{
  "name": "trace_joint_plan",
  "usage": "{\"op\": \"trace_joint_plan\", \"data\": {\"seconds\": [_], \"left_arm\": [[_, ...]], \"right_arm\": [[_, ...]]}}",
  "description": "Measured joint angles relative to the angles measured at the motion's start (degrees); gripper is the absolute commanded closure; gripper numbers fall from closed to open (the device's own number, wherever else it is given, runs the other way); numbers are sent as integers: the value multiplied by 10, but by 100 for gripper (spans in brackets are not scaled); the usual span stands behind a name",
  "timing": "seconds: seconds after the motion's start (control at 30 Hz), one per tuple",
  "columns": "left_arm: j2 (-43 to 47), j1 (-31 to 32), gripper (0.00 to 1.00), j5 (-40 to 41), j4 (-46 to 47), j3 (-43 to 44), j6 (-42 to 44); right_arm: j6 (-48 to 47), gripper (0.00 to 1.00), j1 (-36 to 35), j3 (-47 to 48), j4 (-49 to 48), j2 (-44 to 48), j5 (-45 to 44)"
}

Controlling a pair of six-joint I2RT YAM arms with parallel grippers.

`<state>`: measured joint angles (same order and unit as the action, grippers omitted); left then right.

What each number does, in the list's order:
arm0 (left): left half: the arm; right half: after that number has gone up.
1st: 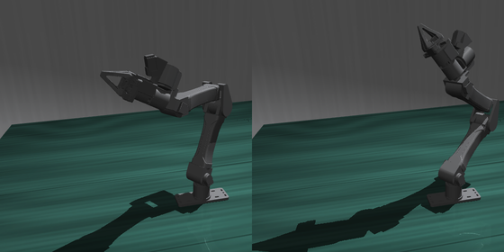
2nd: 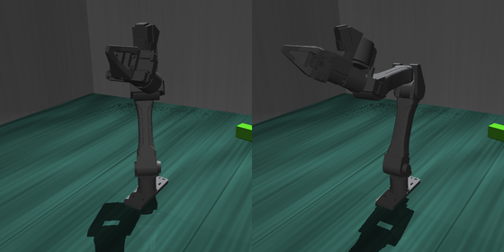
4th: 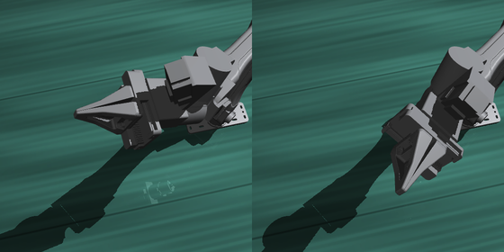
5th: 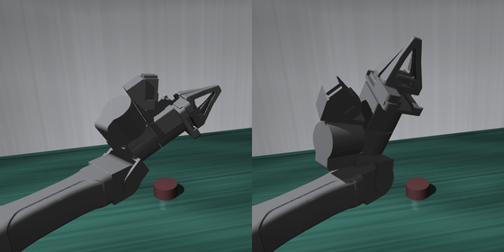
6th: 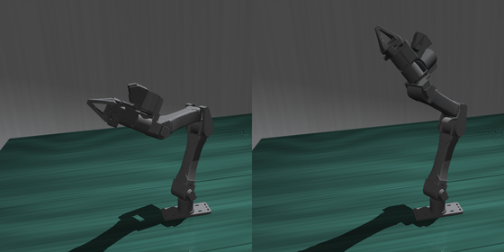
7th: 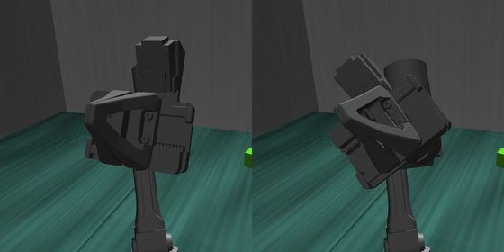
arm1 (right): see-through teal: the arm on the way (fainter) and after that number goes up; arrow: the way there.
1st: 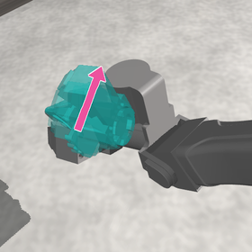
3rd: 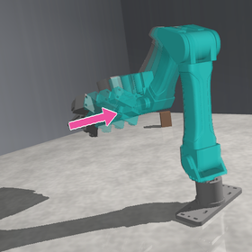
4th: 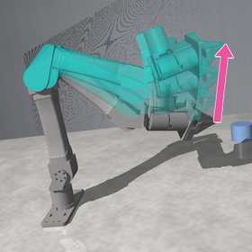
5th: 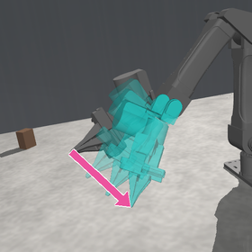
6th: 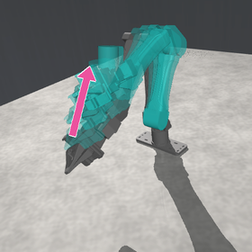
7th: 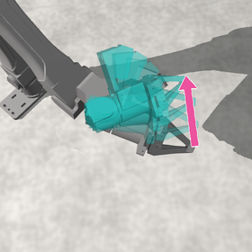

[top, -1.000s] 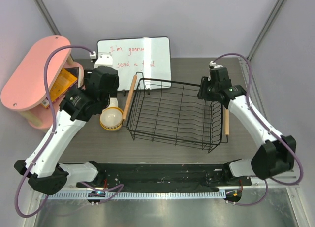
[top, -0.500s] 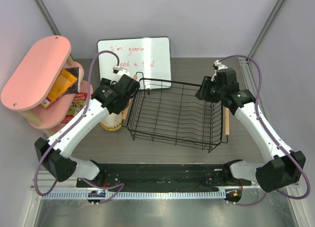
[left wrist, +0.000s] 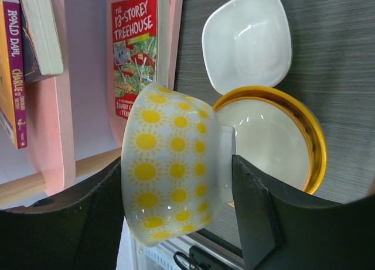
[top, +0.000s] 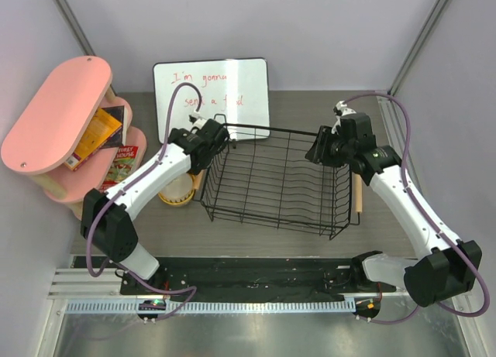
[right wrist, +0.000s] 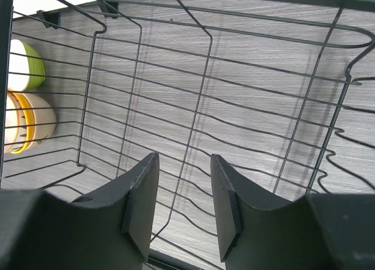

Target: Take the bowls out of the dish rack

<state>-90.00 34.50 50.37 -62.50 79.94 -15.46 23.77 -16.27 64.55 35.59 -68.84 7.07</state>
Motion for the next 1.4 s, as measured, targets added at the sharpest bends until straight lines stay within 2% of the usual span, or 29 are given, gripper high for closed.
{"op": "trace_joint_plan", "data": {"seconds": [0.53, 0.63, 0.67, 0.77, 0.87, 1.03, 1.1, 1.13, 1.4], "left_arm": [[-11, -2, 98, -30, -21, -62, -37], [-19, -1, 79, -32, -21, -62, -38], [-22, -1, 65, -33, -21, -62, -38], [-26, -1, 47, -35, -21, -62, -38], [-26, 0, 41, -35, -21, -61, -39], [-26, 1, 21, -33, -21, -59, -39], [-26, 3, 19, -31, -21, -59, -39], [-26, 3, 14, -31, -20, -59, -39], [-26, 8, 6, -26, -21, -59, -45]], "right_arm": [[4, 52, 0, -18, -8, 0, 4], [4, 52, 0, -23, -9, 0, 4], [4, 52, 0, -26, -9, 0, 4], [4, 51, 0, -35, -10, 1, 4], [4, 51, 0, -40, -9, 1, 4], [4, 51, 0, -42, -12, 1, 6], [4, 51, 0, -42, -13, 1, 7], [4, 51, 0, -42, -13, 1, 8], [4, 50, 0, -46, -17, 1, 12]]}}
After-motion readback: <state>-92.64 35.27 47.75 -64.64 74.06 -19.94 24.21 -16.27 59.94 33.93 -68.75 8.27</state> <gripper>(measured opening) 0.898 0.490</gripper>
